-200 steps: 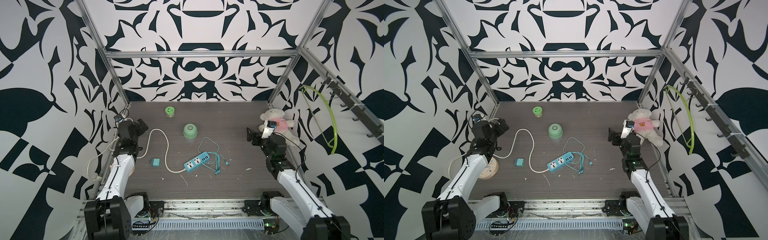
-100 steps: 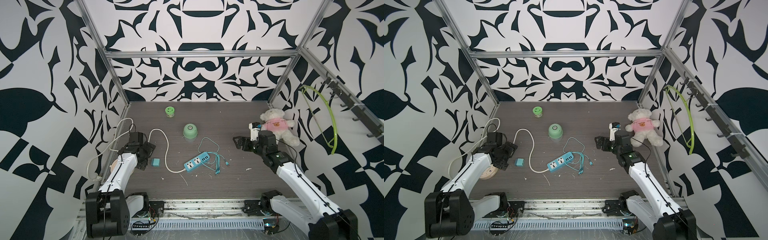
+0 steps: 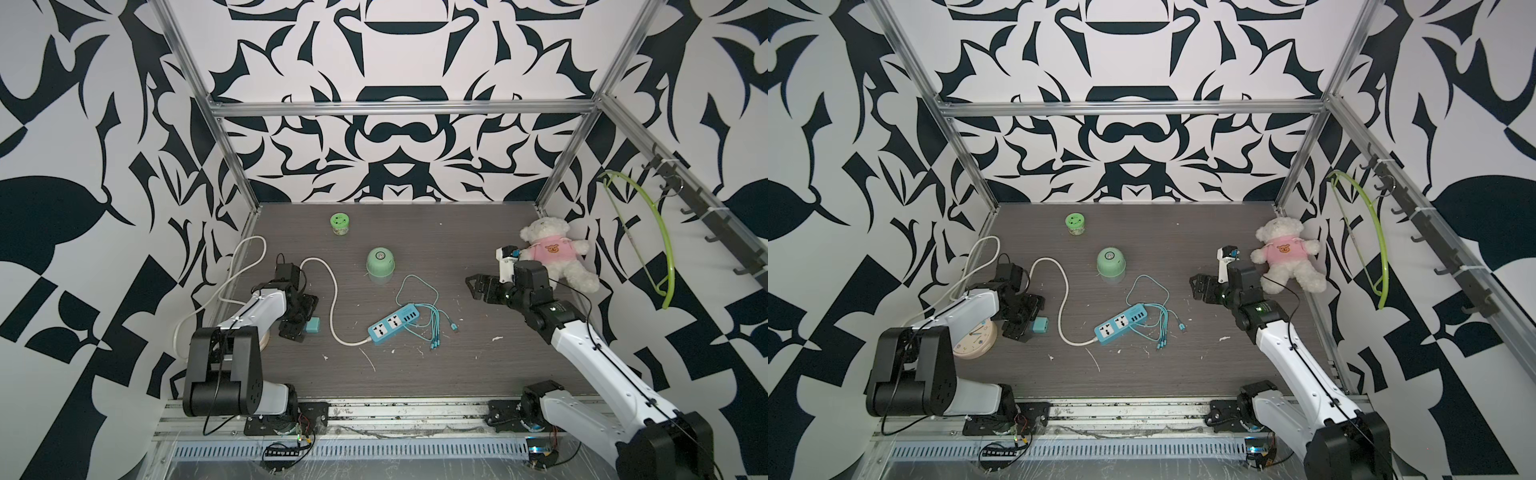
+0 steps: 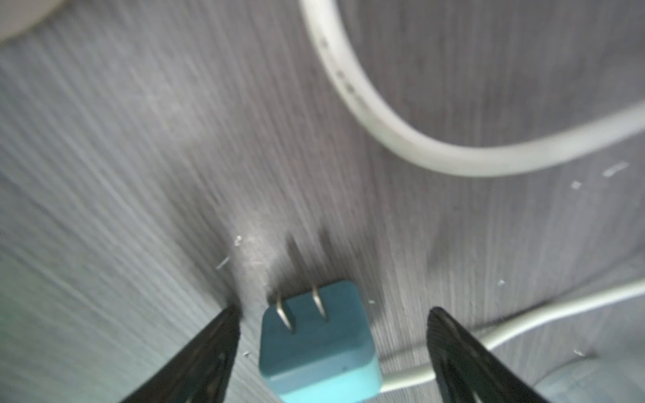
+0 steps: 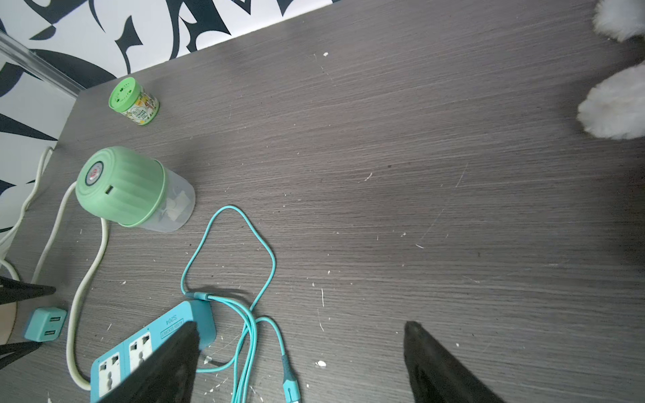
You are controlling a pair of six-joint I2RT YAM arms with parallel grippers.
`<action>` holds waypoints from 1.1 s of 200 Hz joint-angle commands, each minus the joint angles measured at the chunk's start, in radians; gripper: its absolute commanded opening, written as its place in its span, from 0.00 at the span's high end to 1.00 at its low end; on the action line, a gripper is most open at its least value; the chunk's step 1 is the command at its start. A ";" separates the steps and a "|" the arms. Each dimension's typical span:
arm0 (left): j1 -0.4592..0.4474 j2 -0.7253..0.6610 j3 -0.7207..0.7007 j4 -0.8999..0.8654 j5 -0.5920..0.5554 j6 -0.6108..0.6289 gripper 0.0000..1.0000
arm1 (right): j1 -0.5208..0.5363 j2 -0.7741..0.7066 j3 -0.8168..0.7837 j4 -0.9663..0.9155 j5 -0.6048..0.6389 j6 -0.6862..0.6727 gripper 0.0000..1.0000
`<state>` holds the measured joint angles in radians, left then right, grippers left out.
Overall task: Charge the cordless meat grinders
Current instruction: Pick up the plug from the center of the board.
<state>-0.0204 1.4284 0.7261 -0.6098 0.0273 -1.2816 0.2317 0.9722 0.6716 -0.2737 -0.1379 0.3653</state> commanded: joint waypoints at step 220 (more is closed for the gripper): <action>-0.362 -0.269 0.035 0.146 0.147 -0.572 0.66 | 0.684 0.780 0.376 0.636 -0.153 0.518 0.32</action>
<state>-0.3782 1.1847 0.7555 -0.4870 0.1551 -1.7897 0.9176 1.7329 1.0016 0.2012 -0.2367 0.8124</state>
